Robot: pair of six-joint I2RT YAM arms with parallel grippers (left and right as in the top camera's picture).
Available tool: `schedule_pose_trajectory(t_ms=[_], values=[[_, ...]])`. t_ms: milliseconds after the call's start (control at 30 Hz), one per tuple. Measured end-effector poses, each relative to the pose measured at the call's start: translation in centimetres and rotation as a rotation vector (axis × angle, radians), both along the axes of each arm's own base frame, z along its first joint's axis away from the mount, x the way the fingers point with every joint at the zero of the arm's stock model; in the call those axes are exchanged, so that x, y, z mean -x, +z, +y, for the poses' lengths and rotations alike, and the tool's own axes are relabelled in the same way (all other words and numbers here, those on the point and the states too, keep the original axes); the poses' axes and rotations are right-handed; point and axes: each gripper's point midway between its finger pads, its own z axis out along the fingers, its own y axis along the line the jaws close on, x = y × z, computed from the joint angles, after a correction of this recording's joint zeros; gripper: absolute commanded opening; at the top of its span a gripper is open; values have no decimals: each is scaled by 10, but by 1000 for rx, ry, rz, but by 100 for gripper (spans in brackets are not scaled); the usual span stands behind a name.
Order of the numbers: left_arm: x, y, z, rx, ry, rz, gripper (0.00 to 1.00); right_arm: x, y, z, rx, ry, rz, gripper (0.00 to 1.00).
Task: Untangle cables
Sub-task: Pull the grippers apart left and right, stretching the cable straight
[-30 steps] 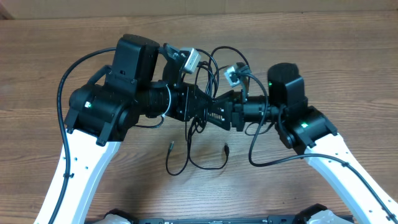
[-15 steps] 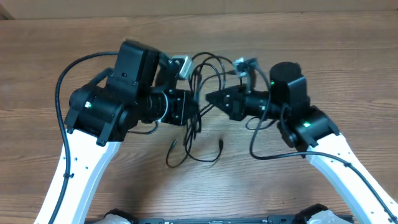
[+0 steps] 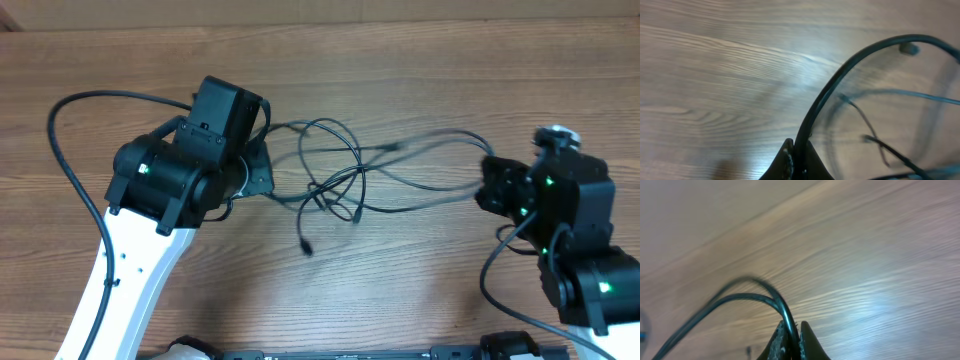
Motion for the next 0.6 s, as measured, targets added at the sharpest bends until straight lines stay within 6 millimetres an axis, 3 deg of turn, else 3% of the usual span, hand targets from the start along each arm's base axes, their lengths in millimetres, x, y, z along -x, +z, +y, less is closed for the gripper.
schedule_pose_trajectory(t_ms=[100, 233, 400, 600], values=[[-3, 1, 12, -28, 94, -18, 4, 4, 0, -14, 28, -54, 1, 4], [6, -2, 26, -73, 201, -1, 4, 7, -3, -17, 19, -66, 19, 4], [30, -7, 52, -137, 400, 58, 4, 9, -6, -7, -16, -24, 38, 4], [29, -5, 79, -142, 581, 35, 4, 14, -10, -2, -36, 0, 63, 4]])
